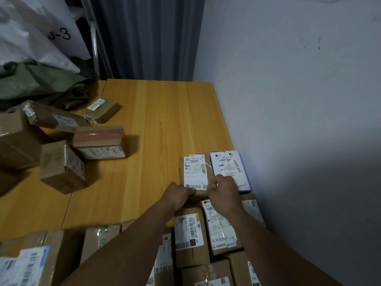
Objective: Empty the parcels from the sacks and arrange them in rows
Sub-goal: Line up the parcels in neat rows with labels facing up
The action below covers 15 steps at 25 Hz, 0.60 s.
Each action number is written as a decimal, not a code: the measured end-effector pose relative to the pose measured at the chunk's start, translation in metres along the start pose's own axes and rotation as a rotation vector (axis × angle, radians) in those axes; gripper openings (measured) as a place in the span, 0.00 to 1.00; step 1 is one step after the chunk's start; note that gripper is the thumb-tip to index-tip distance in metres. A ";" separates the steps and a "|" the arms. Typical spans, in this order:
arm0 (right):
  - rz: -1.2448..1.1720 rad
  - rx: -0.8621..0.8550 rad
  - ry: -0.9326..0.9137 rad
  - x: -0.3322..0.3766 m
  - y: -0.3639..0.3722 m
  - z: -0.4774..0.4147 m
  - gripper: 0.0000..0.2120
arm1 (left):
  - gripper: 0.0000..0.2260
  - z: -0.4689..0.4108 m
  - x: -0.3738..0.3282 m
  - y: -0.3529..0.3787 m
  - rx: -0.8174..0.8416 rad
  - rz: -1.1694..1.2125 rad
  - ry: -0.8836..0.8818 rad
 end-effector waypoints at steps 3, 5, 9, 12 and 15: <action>-0.012 0.008 0.005 0.023 0.002 -0.001 0.12 | 0.23 0.007 -0.001 -0.016 -0.014 0.002 0.002; -0.033 0.041 0.023 0.042 0.008 -0.001 0.17 | 0.26 0.013 -0.004 -0.035 -0.049 -0.012 0.016; 0.000 0.093 -0.002 0.086 0.029 0.005 0.18 | 0.18 0.032 -0.010 -0.085 -0.129 -0.025 0.061; -0.018 0.155 -0.007 0.123 0.058 0.007 0.18 | 0.23 0.046 -0.001 -0.138 -0.218 -0.042 0.088; 0.000 0.249 -0.043 0.161 0.096 0.004 0.19 | 0.13 0.047 0.019 -0.203 -0.425 -0.055 0.130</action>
Point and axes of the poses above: each hand's wrist, its own z-axis away from the middle knuckle, its own y-axis out of the palm, x = y × z, the point moved 4 cm from there along -z, towards the middle knuckle, and after that the axes turned 11 degrees about -z, right-handed, at the moved point
